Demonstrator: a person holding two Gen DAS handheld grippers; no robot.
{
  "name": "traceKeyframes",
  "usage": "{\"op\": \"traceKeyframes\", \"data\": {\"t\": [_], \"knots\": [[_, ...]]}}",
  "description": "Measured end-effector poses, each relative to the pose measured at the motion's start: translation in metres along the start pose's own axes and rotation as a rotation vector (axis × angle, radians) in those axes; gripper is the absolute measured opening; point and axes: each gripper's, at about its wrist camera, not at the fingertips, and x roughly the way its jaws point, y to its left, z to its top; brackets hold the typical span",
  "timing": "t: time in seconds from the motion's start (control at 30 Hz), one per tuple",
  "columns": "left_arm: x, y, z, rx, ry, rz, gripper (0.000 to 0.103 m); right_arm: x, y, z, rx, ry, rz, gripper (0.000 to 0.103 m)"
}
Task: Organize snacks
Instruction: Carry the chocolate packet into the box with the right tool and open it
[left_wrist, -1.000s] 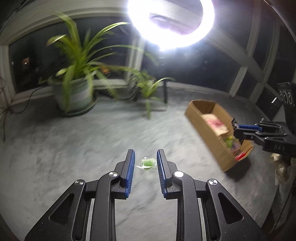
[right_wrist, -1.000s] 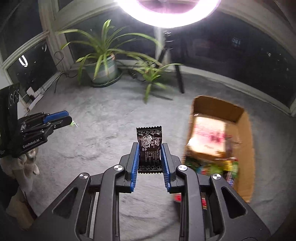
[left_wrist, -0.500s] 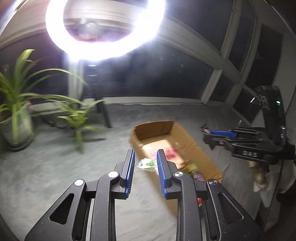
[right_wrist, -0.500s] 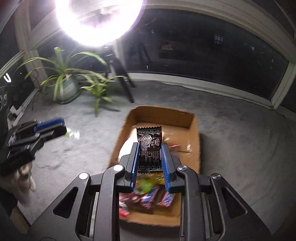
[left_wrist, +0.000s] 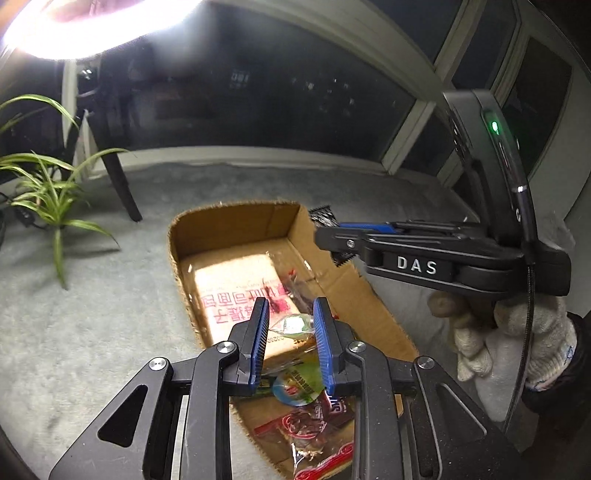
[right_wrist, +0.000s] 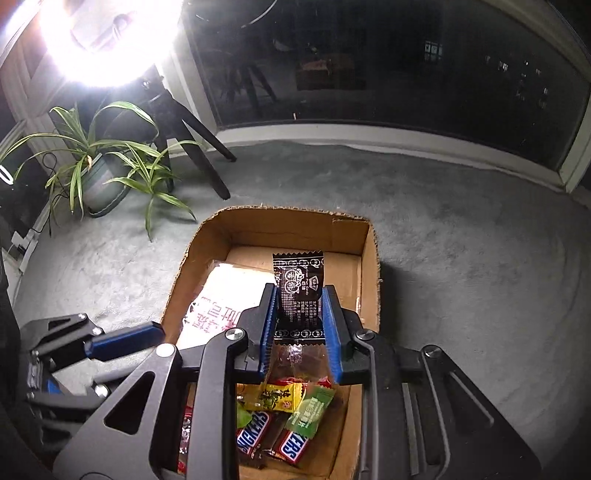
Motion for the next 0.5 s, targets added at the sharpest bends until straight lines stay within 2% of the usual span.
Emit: {"op": "traceKeyframes", "data": {"t": [0.1,0.17,0.4,0.5], "knots": [[0.006,-0.002,0.000,0.001,0.022,0.006,0.026,0.000,0.000,-0.001,0.010,-0.009,0.012,0.038],[0.008,-0.002,-0.001,0.006,0.029,0.016,0.036,-0.002,-0.001,-0.001,0.017,-0.014,0.017,0.046],[-0.006,0.003,0.000,-0.007,0.009,0.013,0.038,-0.018,-0.008,-0.006,0.084,-0.043,0.030,0.047],[-0.019,0.008,0.002,-0.016,-0.007,0.018,0.038,-0.028,-0.007,-0.011,0.104,-0.061,0.039,0.051]]}}
